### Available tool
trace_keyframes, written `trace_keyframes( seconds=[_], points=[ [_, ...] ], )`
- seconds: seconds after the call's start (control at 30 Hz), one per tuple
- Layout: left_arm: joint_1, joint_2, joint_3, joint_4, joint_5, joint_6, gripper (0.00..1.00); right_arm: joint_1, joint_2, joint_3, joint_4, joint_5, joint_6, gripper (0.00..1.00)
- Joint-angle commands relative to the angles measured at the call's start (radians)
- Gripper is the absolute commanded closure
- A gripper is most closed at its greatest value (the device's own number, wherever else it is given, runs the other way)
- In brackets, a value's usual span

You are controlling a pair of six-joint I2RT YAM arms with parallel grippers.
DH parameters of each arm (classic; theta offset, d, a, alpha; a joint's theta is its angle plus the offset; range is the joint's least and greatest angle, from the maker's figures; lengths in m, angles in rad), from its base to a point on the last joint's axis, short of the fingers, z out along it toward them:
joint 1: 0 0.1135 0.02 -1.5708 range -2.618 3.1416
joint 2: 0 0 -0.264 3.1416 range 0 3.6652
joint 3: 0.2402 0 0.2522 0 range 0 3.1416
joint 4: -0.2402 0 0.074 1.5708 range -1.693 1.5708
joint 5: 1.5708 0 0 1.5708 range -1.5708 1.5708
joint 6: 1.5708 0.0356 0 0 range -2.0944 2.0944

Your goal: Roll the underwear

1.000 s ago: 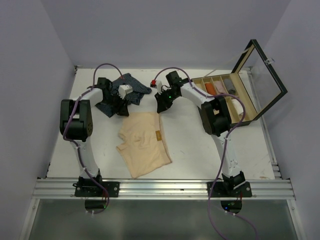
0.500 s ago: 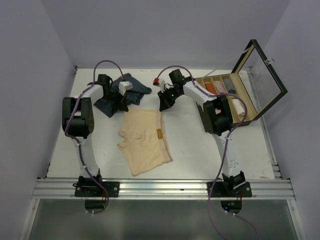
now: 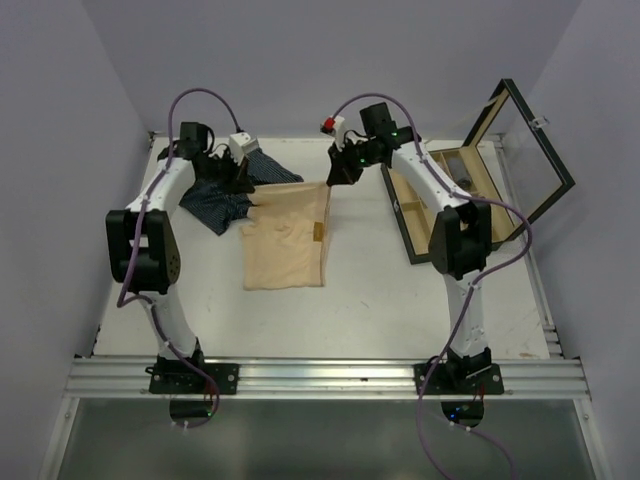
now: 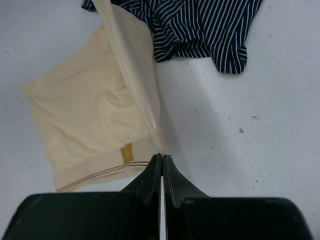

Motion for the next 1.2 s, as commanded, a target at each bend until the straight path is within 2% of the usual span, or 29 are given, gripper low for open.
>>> trace_keyframes(
  seconds=[0.0, 0.13, 0.23, 0.37, 0.53, 0.67, 0.83, 1.07, 1.1, 1.13, 1.17],
  points=[
    [0.001, -0.199, -0.170, -0.003, 0.024, 0.091, 1.00, 0.016, -0.132, -0.034, -0.053, -0.063, -0.050, 1.00],
    [0.001, -0.382, -0.353, 0.006, -0.005, 0.140, 1.00, 0.071, -0.236, -0.230, -0.052, -0.071, -0.082, 1.00],
    [-0.001, -0.459, -0.455, -0.024, -0.008, 0.176, 1.00, 0.129, -0.310, -0.390, -0.023, -0.016, -0.137, 1.00],
    [-0.010, -0.549, -0.580, -0.034, -0.016, 0.211, 1.00, 0.162, -0.357, -0.517, 0.014, 0.022, -0.164, 1.00],
    [-0.074, -0.605, -0.758, 0.041, -0.063, 0.151, 1.00, 0.163, -0.366, -0.594, 0.053, 0.070, -0.191, 1.00],
    [-0.151, -0.617, -0.901, 0.196, -0.140, 0.058, 0.98, 0.168, -0.354, -0.656, 0.079, 0.096, -0.217, 1.00],
    [-0.200, -0.580, -0.970, 0.279, -0.191, -0.007, 0.93, 0.176, -0.331, -0.699, 0.132, 0.114, -0.210, 1.00],
    [-0.205, -0.562, -0.940, 0.286, -0.248, -0.010, 0.93, 0.206, -0.322, -0.719, 0.155, 0.104, -0.177, 1.00],
    [-0.205, -0.559, -0.931, 0.272, -0.237, 0.007, 0.91, 0.206, -0.325, -0.723, 0.161, 0.113, -0.179, 1.00],
    [-0.205, -0.550, -0.920, 0.256, -0.223, 0.018, 0.82, 0.208, -0.324, -0.733, 0.163, 0.122, -0.182, 1.00],
    [-0.205, -0.545, -0.906, 0.227, -0.197, 0.031, 0.79, 0.206, -0.322, -0.737, 0.163, 0.142, -0.197, 1.00]
  ],
)
